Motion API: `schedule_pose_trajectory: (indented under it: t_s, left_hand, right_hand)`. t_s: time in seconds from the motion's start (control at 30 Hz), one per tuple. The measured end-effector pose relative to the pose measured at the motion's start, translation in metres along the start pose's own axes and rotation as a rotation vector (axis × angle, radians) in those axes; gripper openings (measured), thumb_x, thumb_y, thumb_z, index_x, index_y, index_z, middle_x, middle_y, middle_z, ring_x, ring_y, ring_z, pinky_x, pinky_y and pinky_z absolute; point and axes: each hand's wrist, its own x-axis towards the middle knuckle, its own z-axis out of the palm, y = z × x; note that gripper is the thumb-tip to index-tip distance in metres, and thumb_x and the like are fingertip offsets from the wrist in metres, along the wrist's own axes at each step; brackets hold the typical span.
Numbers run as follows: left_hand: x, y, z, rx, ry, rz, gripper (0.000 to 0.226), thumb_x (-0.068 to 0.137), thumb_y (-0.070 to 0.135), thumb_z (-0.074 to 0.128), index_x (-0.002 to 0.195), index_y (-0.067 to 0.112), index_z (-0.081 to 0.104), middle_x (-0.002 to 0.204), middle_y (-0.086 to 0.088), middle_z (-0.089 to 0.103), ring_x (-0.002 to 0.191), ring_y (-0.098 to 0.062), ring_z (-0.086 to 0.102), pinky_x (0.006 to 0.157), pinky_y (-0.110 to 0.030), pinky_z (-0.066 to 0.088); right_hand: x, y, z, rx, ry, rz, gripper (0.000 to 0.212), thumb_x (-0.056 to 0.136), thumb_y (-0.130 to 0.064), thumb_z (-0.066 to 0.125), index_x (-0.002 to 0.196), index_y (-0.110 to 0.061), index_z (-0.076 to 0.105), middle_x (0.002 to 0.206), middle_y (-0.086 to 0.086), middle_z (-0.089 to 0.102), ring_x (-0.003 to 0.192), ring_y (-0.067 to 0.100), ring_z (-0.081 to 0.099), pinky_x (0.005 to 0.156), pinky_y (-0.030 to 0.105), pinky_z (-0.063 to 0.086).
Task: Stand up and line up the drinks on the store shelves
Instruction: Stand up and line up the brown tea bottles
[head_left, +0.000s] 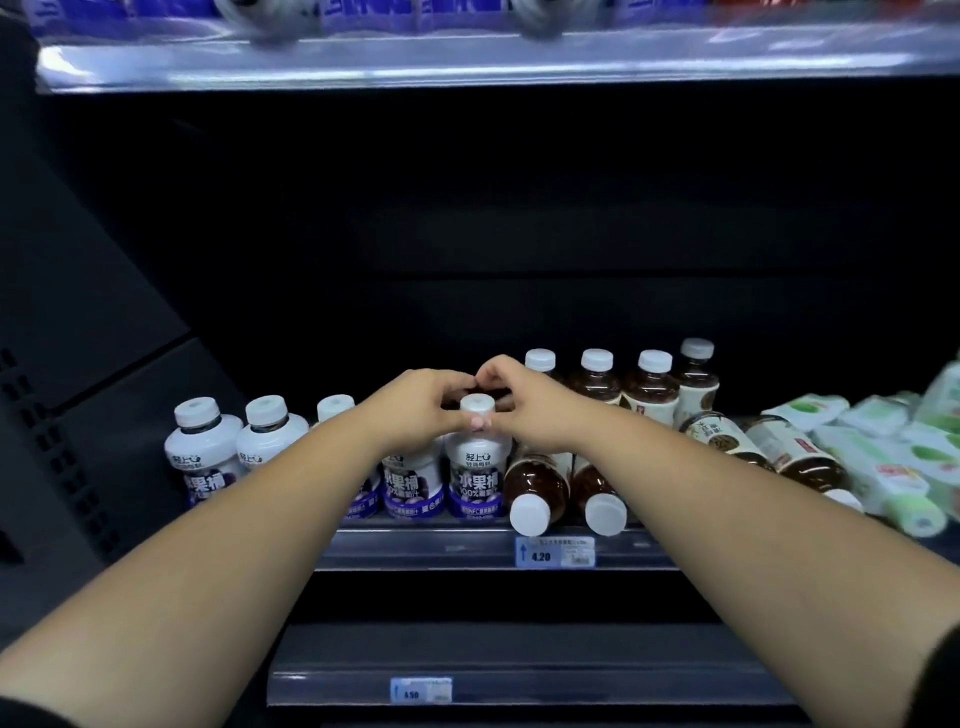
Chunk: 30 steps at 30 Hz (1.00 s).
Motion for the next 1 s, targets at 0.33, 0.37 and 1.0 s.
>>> schedule_pose_trajectory:
  t_s: [0.33,0.37,1.0]
  left_hand:
    - [0.046,0.032,0.010,-0.141,-0.012,-0.009,0.061,0.076,0.038,0.082,0.132,0.032,0.058,0.131,0.006,0.060,0.119,-0.008,0.055,0.103,-0.033,0.045]
    - [0.053,0.033,0.011,-0.154,-0.007,-0.020,0.061,0.075,0.038,0.083,0.132,0.033,0.058,0.130,0.007,0.060,0.119,-0.009,0.055,0.103,-0.033,0.045]
    - [0.144,0.022,0.038,-0.114,-0.123,-0.049,0.042,0.089,0.016,0.070,0.129,0.026,0.060,0.121,0.007,0.064,0.113,-0.012,0.060,0.096,-0.025,0.045]
  right_hand:
    - [-0.037,0.049,-0.094,-0.130,0.199,0.133,0.036,0.085,-0.028,0.077,0.116,-0.038,0.061,0.122,-0.013,0.062,0.113,0.006,0.058,0.097,0.037,0.053]
    - [-0.039,0.054,-0.100,-0.156,0.204,0.147,0.037,0.085,-0.030,0.077,0.115,-0.043,0.060,0.124,-0.013,0.061,0.114,0.007,0.058,0.095,0.036,0.054]
    - [0.014,0.092,-0.105,-0.455,0.032,0.273,0.044,0.103,-0.024,0.052,0.145,-0.034,0.044,0.141,0.005,0.055,0.122,0.025,0.056,0.097,0.037,0.049]
